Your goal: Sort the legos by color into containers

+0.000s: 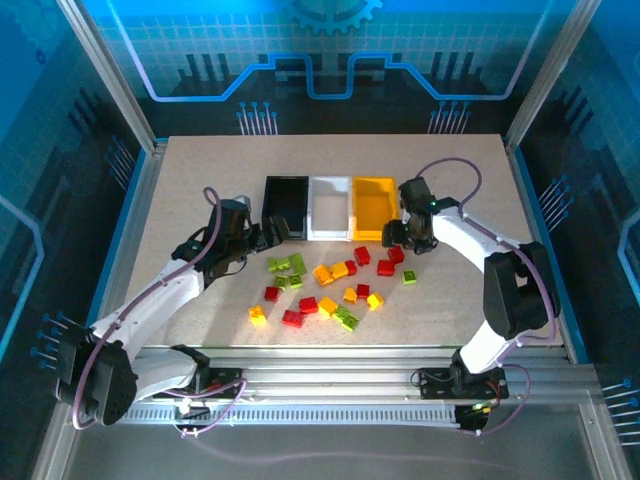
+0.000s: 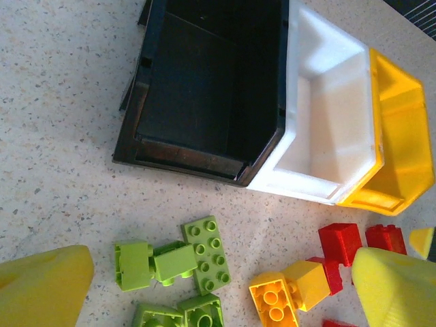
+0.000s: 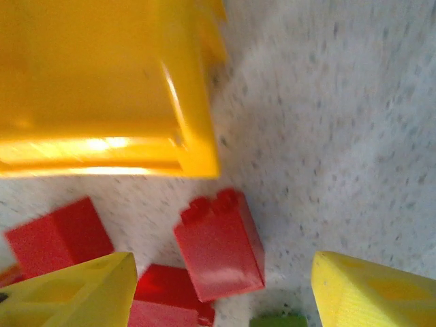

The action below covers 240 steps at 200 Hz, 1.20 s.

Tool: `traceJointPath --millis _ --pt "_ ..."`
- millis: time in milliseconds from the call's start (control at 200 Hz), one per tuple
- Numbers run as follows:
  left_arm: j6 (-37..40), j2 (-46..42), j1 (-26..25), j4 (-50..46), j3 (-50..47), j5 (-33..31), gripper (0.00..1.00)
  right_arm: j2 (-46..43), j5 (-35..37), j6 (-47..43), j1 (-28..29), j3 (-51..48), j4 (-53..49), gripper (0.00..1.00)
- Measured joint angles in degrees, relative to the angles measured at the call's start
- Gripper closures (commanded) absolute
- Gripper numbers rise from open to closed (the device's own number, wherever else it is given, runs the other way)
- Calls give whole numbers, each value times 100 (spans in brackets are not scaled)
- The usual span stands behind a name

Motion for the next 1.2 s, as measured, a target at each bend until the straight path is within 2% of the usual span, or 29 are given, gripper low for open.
traceJointPath --millis 210,375,650,750,891,991,1081,1201 --pt "0 2 0 96 -37 52 1 105 70 -4 66 -170 127 32" --pt "0 4 0 131 -55 79 1 424 94 -26 74 -129 256 37" --pt "0 13 0 131 -105 79 1 695 131 -79 74 -103 352 63" --pt "0 13 -2 129 -105 76 1 623 136 -92 74 -105 367 69" --pt "-33 -4 -2 122 -109 4 1 96 184 -146 138 -81 280 69" --pt "-129 -103 0 125 -181 -76 1 -184 258 -160 310 330 98 69" --pt "-153 -232 0 114 -297 -120 1 -61 308 -153 437 931 57 69" --pt "-173 -376 -2 42 -404 -144 1 540 446 -105 457 1773 79 67"
